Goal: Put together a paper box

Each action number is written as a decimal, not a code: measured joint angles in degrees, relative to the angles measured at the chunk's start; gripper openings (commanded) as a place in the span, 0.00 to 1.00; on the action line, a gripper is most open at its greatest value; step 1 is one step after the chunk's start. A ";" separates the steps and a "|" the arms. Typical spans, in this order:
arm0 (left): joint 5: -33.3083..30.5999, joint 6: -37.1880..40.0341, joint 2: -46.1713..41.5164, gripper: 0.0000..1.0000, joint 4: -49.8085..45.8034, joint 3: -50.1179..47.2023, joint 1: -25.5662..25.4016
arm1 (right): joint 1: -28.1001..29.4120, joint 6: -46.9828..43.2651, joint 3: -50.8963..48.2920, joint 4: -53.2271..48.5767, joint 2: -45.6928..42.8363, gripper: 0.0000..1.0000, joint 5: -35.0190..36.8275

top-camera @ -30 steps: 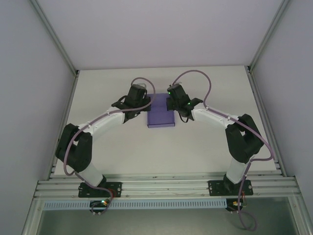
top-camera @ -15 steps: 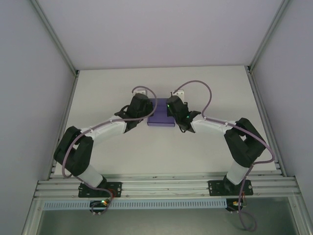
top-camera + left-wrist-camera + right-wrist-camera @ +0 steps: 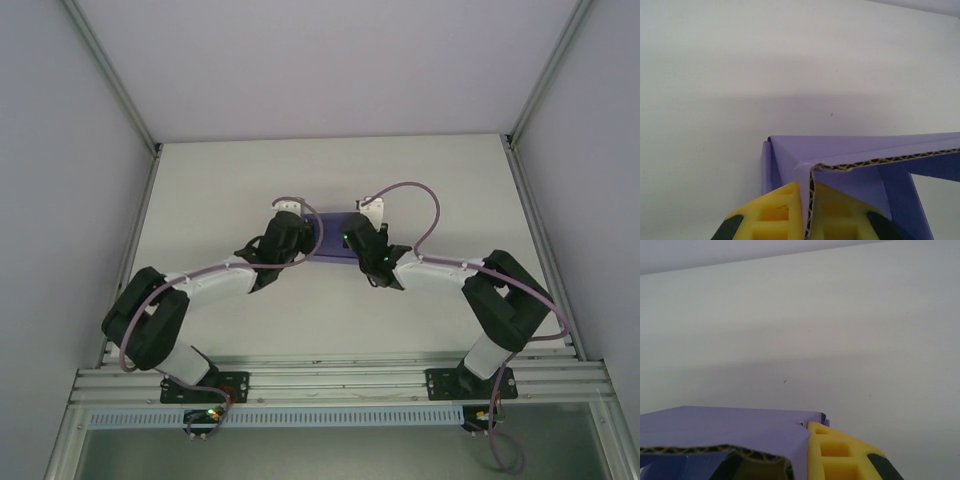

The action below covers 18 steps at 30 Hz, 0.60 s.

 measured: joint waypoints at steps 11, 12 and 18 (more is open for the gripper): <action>0.39 -0.09 0.07 0.00 -3.56 0.66 0.04 | 0.42 5.90 9.01 -13.68 3.56 0.08 1.77; 0.52 -0.09 0.07 0.00 -4.11 0.66 0.04 | 0.42 5.90 9.27 -14.56 3.58 0.08 1.53; 0.90 -0.04 -0.22 0.00 -5.79 0.66 0.00 | 0.39 3.67 8.63 -14.01 3.52 0.04 0.28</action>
